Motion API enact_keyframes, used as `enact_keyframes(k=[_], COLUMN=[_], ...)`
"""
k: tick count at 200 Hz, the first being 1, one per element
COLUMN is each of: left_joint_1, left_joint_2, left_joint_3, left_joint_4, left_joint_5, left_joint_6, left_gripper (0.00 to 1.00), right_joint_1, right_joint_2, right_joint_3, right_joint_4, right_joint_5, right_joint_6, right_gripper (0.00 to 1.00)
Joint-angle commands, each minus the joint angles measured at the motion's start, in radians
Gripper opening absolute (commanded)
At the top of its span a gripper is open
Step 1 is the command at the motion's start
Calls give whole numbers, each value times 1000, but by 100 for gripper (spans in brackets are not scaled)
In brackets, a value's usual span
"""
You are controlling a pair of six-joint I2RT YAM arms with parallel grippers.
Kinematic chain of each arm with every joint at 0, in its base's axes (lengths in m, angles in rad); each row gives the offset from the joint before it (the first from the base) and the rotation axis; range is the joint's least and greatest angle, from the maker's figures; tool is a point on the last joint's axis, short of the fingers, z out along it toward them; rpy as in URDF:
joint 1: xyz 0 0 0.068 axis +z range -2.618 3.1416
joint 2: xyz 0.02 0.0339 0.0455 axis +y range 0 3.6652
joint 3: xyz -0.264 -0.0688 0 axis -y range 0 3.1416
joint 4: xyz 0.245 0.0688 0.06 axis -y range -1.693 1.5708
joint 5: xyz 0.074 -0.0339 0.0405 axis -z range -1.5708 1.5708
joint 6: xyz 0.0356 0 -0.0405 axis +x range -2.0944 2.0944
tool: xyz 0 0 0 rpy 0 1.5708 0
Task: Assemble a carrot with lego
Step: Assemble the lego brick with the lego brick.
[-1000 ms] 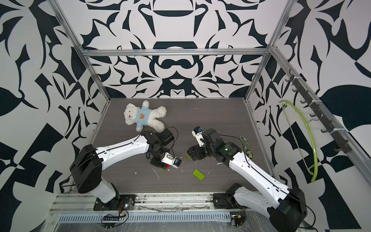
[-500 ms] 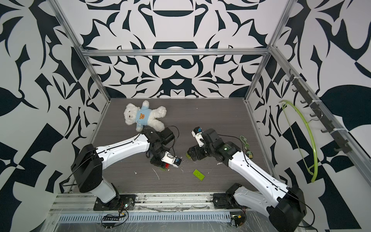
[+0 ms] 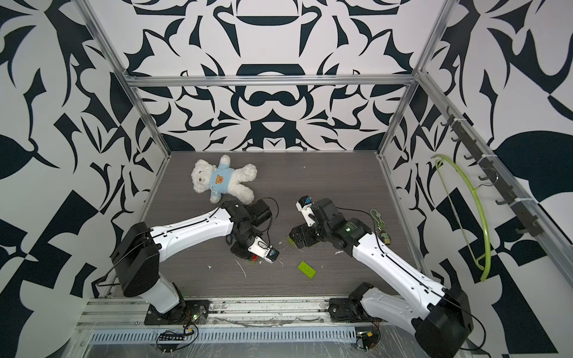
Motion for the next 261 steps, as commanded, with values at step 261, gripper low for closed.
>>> enact_keyframes(k=[261], left_joint_1=[15], left_joint_2=[10], left_joint_3=[-16], left_joint_4=[13], left_joint_5=[-22], left_joint_6=[38], left_gripper=[0], right_joint_1=[-3], right_joint_2=[3], right_joint_3=[12], right_joint_4=[29], right_joint_5=[-13], right_joint_6=[8], right_gripper=[85])
